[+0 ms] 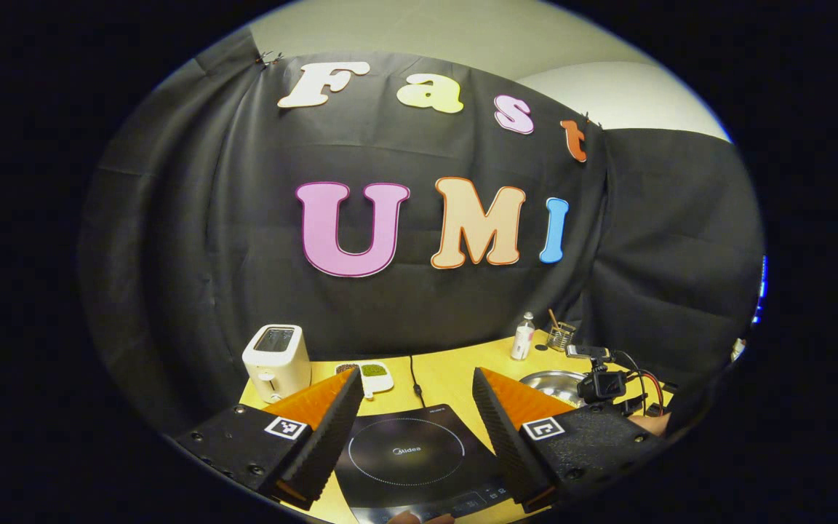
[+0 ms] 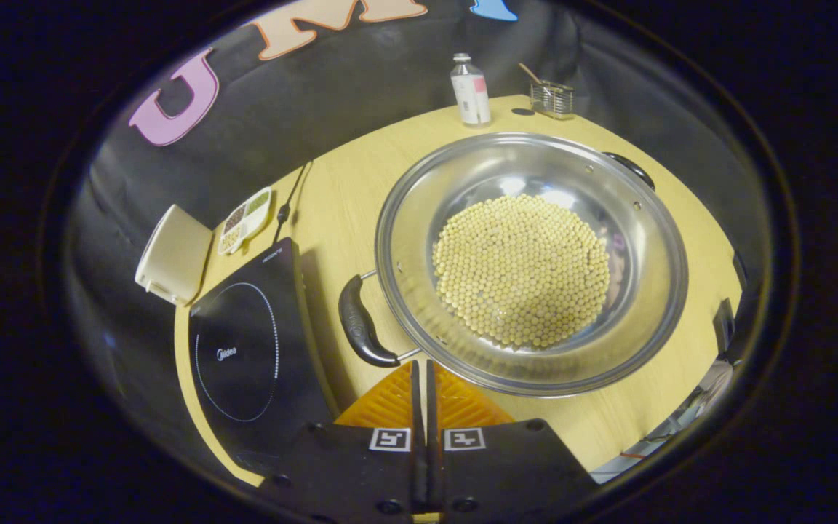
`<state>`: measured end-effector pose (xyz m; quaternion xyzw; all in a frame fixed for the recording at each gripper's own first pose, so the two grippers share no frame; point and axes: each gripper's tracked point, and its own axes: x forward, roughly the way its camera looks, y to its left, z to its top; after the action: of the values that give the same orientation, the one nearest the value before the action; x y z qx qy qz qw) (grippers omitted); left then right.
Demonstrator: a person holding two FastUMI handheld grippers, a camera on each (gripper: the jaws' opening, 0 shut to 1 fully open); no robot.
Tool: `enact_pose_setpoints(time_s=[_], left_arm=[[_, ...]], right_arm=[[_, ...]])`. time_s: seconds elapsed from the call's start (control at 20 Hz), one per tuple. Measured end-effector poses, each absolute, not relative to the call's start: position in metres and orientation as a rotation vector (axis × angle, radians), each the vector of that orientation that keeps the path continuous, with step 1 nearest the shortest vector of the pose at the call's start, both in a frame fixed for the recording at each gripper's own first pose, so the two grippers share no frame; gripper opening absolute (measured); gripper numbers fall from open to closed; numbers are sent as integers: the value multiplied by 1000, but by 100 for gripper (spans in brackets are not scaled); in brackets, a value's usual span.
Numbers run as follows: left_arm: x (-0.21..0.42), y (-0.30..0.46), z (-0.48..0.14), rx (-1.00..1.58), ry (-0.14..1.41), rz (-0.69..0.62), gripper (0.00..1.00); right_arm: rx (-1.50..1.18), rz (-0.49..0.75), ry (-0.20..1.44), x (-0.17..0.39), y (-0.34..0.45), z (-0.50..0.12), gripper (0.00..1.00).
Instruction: First push the handle of the pot to place it horizontally, then grasp the pot with both hands and set it on the induction cooktop.
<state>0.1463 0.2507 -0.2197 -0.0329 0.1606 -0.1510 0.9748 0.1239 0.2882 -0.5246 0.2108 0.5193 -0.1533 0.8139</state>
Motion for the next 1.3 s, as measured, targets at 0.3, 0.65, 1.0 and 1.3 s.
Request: enact_pose_setpoints(time_s=[0.3, 0.65, 1.0, 1.3], left_arm=[[144, 207, -226, -86, 365, -362, 92], [135, 143, -256, -78, 485, -306, 93], [130, 66, -296, -89, 605, -211, 93], [129, 16, -333, -110, 686, -176, 93]], right_arm=[[450, -240, 1018, 108, 255, -490, 0], [402, -175, 925, 111, 164, -469, 3], [206, -45, 845, 133, 79, -462, 2], [125, -39, 844, 147, 33, -474, 7]])
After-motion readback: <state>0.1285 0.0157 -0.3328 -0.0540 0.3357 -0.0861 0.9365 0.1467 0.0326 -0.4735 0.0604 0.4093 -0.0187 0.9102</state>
